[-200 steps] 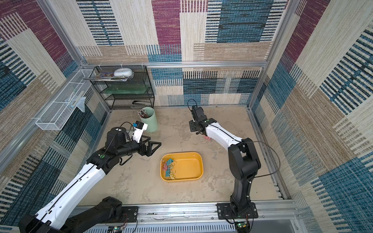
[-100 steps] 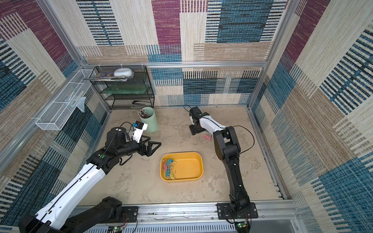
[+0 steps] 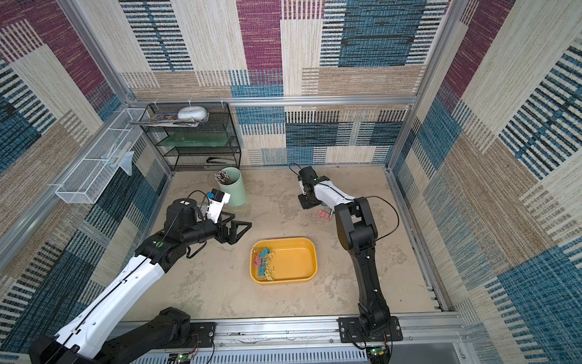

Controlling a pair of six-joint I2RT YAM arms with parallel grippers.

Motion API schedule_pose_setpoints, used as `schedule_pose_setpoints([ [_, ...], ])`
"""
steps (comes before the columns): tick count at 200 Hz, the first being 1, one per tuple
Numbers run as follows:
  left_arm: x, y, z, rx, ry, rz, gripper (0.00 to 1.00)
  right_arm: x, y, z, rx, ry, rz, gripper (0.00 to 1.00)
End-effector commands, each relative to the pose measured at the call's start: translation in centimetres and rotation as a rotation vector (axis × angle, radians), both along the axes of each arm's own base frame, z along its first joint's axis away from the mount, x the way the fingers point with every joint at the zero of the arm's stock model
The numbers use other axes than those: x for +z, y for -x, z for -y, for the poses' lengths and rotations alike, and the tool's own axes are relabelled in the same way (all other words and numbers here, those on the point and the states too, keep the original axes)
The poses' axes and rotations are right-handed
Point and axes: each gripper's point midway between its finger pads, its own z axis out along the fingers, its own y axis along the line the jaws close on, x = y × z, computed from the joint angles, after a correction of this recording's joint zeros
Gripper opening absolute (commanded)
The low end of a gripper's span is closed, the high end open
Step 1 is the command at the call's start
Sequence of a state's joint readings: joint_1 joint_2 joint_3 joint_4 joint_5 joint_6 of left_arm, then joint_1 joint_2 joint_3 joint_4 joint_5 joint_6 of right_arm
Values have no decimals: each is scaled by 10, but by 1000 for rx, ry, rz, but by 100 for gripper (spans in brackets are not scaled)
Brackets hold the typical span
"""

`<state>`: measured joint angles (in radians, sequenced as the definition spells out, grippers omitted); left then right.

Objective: Put the binder clips in the storage box
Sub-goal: Pick up the binder clip at the center of the board.

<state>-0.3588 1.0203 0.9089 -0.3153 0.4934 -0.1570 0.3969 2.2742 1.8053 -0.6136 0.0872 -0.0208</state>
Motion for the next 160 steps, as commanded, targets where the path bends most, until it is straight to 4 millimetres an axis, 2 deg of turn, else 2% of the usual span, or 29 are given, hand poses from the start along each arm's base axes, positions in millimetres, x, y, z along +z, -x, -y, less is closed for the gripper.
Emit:
schedule_pose_setpoints([
  [1,4,-2,0,0,7,15,100,-1,30,-14,27,-85,-105,26],
  [29,3,-2,1,-1,10,11,100,27,42,-26,55,-175,-80,26],
  [43,4,-2,1,1,11,13,100,43,39,-26,43,-197,-28,32],
  [54,4,-2,0,1,12,13,100,52,35,-23,27,-193,7,42],
  [68,4,-2,1,1,11,12,100,54,30,-19,6,-170,26,47],
  [127,4,-2,0,3,8,16,100,11,17,-7,-42,-61,-25,49],
  [160,4,-2,0,2,8,16,100,-9,19,-8,-29,-44,-50,49],
])
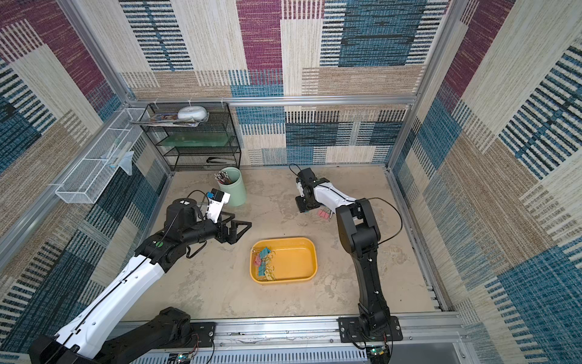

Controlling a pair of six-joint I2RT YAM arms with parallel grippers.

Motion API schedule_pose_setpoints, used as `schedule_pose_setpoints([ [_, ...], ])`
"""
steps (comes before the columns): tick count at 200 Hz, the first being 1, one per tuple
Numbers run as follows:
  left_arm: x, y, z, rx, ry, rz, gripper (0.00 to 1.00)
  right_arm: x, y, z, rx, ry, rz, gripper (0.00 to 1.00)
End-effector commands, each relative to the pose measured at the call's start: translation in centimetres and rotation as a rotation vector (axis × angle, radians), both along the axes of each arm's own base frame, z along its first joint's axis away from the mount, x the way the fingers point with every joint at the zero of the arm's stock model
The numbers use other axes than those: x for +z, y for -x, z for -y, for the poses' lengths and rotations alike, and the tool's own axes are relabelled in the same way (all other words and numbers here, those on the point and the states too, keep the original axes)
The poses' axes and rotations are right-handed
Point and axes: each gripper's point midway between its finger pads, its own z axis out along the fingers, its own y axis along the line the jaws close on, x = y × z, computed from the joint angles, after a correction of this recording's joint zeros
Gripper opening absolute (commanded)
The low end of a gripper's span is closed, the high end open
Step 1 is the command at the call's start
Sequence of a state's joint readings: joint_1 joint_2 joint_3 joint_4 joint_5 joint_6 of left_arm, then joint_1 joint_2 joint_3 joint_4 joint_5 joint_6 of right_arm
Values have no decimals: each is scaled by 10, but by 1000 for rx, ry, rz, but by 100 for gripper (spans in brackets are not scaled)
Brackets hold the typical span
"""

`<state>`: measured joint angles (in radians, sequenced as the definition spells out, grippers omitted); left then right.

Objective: Put the binder clips in the storage box
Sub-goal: Pick up the binder clip at the center of the board.

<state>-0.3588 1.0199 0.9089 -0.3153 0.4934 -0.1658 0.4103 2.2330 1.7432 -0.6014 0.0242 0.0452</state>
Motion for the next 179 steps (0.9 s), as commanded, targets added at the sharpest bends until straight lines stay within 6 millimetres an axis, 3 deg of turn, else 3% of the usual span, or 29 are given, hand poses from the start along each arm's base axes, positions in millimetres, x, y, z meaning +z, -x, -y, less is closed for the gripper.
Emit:
schedule_pose_setpoints([
  [1,4,-2,0,-2,4,21,100,-10,2,5,-5,31,-13,49],
  [33,4,-2,0,0,4,22,100,-21,8,4,4,24,-25,44],
  [62,4,-2,0,-2,5,19,100,-30,15,5,-8,22,-51,29],
  [92,4,-2,0,-2,8,17,100,-22,15,3,-22,1,-41,23],
  [136,5,-1,1,-6,7,23,100,38,20,-14,-9,-101,72,21],
  [179,5,-1,1,-4,9,18,100,96,65,-27,17,-182,162,21],
])
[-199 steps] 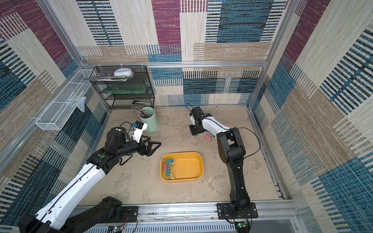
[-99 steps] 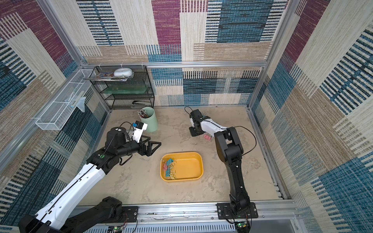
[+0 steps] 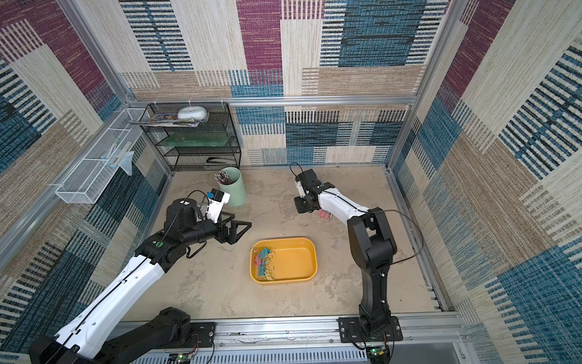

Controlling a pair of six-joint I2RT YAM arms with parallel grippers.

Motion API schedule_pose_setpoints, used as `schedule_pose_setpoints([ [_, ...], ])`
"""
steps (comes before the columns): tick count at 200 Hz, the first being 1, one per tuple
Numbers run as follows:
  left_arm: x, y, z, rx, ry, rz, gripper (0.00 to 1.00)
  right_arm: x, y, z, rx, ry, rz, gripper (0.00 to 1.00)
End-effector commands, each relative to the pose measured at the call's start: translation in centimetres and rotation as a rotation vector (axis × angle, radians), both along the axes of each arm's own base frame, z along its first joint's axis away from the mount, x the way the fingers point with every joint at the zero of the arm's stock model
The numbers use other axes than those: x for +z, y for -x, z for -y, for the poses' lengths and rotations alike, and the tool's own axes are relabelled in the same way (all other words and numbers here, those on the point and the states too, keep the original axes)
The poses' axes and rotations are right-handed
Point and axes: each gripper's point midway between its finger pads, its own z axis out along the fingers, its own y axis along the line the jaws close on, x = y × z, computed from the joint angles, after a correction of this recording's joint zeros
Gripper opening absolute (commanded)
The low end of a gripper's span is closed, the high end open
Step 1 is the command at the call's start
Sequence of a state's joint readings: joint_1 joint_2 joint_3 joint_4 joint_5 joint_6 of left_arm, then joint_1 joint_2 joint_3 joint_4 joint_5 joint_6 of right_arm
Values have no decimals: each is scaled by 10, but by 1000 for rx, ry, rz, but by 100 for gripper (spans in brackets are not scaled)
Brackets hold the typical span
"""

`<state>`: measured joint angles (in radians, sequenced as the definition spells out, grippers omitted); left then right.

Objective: Put the binder clips in the storage box
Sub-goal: Pick up the binder clip at the center of the board, then place the binder clip in the storage box.

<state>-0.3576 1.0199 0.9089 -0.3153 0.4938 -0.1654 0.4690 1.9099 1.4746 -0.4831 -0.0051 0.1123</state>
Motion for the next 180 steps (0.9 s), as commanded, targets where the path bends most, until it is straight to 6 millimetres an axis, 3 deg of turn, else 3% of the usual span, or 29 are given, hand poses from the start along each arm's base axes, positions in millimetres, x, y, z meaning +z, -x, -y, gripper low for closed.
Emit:
schedule_pose_setpoints([
  [1,5,-1,1,-6,9,17,100,24,21,-11,7,-59,33,21],
  [51,5,-1,1,-6,10,17,100,58,117,-44,73,-223,21,22],
  [70,5,-1,2,-9,14,15,100,56,152,-52,74,-287,-19,22],
  [92,6,0,2,-13,15,16,100,39,183,-61,73,-325,-83,22],
  [120,7,0,3,-16,18,18,100,13,199,-71,83,-318,-147,22],
  [180,9,2,4,-31,22,29,100,-46,193,-95,79,-240,-207,23],
])
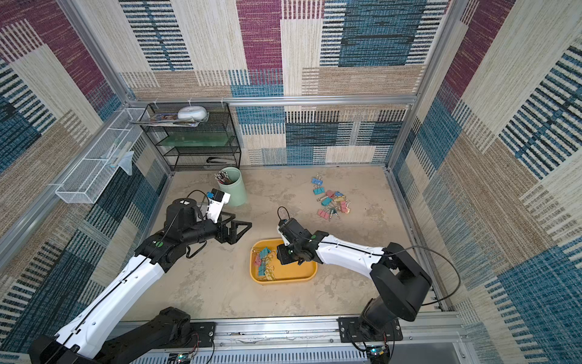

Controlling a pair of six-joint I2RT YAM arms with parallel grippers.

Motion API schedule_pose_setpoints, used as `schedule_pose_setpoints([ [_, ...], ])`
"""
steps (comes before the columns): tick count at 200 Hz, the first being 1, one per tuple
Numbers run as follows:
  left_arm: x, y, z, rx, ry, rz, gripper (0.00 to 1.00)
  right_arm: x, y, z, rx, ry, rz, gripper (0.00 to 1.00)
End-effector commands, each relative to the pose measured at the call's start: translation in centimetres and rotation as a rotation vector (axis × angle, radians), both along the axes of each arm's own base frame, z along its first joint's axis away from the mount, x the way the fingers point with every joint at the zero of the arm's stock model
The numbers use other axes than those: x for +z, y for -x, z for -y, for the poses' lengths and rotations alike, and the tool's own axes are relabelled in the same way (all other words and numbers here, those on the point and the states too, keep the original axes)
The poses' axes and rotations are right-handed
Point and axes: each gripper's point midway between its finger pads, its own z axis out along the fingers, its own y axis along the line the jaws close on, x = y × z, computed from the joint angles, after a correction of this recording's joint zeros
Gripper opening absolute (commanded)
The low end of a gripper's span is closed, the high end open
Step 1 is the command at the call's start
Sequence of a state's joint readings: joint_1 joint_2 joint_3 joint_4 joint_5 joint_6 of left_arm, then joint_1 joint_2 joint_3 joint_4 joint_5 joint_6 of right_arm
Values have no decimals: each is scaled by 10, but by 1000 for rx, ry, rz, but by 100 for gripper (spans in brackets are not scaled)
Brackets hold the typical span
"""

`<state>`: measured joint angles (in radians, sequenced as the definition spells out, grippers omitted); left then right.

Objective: Put the binder clips in the storage box
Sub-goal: Place the binder clip in the storage box, then pick up the binder clip at the center of the board.

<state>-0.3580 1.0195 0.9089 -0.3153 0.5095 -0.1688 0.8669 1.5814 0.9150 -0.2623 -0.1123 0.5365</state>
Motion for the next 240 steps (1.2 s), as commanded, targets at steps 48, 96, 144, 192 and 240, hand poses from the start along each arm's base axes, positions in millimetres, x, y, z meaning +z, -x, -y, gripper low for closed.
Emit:
schedule_pose_setpoints([
  [48,6,-1,2,-14,12,27,100,-18,-15,-25,-41,-38,10,29],
  [96,5,-2,2,-11,12,21,100,-3,-12,-33,-44,-121,4,38],
  [144,5,-2,2,-9,13,21,100,29,-13,-32,-53,-185,57,37],
  [192,6,-1,2,-11,16,19,100,78,-46,36,-316,-31,297,37],
  [240,7,-1,2,-9,14,26,100,139,-94,128,-620,-33,524,37],
])
